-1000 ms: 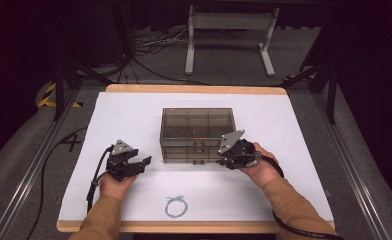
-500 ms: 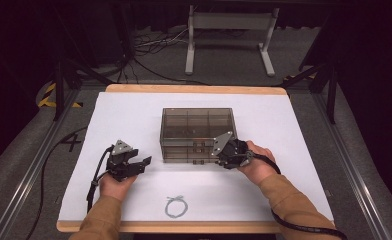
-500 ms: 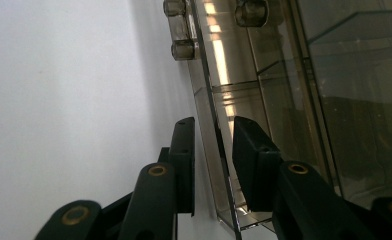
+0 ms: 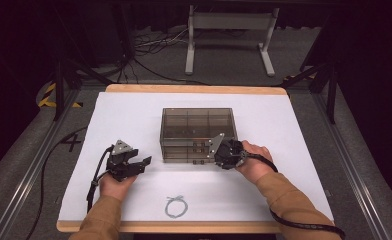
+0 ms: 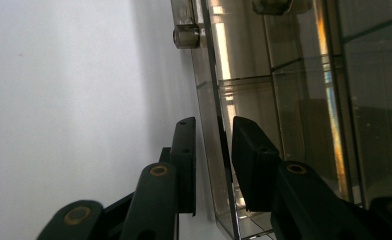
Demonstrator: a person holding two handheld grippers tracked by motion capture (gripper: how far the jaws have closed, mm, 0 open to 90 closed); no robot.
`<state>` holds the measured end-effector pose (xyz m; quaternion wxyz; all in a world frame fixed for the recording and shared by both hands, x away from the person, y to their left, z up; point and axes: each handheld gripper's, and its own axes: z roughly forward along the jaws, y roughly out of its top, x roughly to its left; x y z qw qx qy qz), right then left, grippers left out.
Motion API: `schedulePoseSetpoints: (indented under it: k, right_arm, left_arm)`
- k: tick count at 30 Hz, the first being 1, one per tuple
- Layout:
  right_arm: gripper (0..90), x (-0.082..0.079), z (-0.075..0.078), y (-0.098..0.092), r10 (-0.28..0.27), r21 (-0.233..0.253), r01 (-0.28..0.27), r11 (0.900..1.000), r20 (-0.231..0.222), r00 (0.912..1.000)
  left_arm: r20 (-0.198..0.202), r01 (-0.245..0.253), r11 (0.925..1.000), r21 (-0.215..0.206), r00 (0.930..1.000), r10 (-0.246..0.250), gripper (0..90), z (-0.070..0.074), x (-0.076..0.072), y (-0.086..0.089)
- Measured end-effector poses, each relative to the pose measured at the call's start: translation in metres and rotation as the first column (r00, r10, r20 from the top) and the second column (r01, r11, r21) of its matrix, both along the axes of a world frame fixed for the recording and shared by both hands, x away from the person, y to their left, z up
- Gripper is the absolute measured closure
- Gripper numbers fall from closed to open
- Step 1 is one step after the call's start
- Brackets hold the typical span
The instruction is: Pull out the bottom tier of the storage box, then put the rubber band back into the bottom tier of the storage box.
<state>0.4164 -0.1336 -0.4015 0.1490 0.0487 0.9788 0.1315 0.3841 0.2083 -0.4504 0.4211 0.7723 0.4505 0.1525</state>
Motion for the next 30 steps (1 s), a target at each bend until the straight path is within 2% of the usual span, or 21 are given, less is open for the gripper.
schedulePoseSetpoints:
  k: [22, 30]
  right_arm:
    - [73.7, 0.0029, -0.0082, 0.0055, 0.006, -0.024, -0.006, 1.000, -0.021, 0.9998]
    - [79.9, 0.0043, -0.0066, 0.0068, -0.001, -0.038, 0.000, 0.999, -0.027, 0.9996]
  left_arm:
    - [0.000, 0.000, 1.0000, 0.006, 1.0000, 0.000, 38.2, 0.0003, -0.0004, 0.0000]
    - [-0.001, -0.002, 1.0000, 0.007, 1.0000, 0.002, 38.0, 0.0003, -0.0011, 0.0000]
